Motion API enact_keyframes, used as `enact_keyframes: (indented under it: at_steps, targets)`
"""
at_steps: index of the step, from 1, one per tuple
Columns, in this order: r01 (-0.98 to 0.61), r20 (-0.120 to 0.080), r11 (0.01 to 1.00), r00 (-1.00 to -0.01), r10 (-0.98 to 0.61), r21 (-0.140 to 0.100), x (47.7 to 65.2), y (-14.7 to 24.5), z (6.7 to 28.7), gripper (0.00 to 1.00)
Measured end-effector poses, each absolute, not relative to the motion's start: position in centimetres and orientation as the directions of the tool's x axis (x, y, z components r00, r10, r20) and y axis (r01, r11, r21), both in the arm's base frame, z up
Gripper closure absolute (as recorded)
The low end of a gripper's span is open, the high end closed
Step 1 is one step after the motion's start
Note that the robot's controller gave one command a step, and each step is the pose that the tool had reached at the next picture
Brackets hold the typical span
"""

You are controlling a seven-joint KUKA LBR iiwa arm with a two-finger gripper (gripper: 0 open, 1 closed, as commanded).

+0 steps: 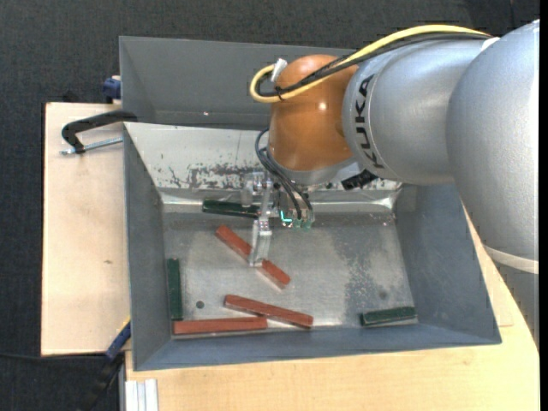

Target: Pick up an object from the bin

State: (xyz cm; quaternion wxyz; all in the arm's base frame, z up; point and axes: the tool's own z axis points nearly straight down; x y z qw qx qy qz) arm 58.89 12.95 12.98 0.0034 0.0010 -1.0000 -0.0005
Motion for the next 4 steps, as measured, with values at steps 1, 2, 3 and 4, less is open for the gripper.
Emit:
enact_keyframes:
  at_steps: [1, 2, 3, 4]
  targets:
    - [-0.001, -0.002, 1.0, -1.0, -0.001, 0.002, 59.1, 12.9, 13.5, 0.0]
    - [0.089, -0.008, 0.996, -0.996, 0.089, 0.003, 57.9, 13.4, 10.5, 0.0]
    - [0.266, -0.007, 0.964, -0.964, 0.266, 0.005, 59.1, 14.1, 7.2, 1.0]
    - [0.266, -0.007, 0.964, -0.964, 0.266, 0.005, 59.1, 14.1, 7.2, 1.0]
